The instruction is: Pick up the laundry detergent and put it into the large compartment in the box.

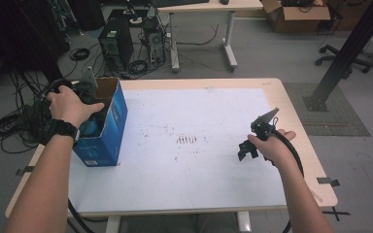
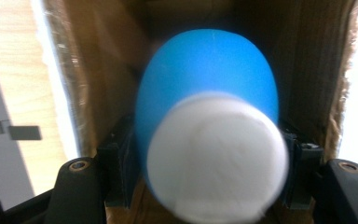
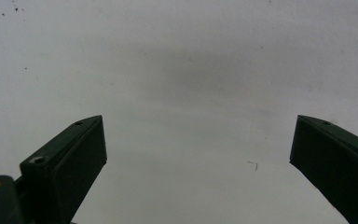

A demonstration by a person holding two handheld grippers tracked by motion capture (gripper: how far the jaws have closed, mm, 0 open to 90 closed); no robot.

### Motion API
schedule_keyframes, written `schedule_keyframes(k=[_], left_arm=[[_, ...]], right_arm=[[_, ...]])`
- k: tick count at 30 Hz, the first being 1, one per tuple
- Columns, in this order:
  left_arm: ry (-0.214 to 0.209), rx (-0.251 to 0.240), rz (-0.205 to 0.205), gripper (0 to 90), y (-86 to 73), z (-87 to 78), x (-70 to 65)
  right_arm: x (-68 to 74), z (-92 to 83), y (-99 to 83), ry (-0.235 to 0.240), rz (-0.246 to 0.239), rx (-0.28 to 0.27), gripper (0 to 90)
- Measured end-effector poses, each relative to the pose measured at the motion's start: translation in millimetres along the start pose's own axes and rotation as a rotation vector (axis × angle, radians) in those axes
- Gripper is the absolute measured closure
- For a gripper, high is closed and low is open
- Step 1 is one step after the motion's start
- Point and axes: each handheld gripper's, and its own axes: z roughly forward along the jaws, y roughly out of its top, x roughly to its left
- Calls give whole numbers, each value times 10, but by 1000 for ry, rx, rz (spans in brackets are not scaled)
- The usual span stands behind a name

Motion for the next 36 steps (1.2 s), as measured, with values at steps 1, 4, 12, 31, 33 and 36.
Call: schedule_keyframes(k=[1, 4, 12, 31, 33, 36], left_arm=[[0, 0, 0, 360, 0, 0, 0], [1, -11, 4, 361, -10, -97, -11], [8, -50, 10, 358, -32, -388, -41], [-8, -107, 102, 339, -73, -1004, -801], [-8, -108, 124, 337, -77, -1005, -939], [-23, -101, 155, 323, -81, -976, -1138]], right_arm=[[0, 0, 0, 0, 0, 0, 38], [7, -11, -7, 6, 3, 0, 38], [-4, -60, -27, 7, 1, -9, 38], [29, -186, -82, 9, -9, -28, 38], [45, -201, -87, 9, -16, -29, 38], [76, -228, -102, 10, -20, -36, 38]])
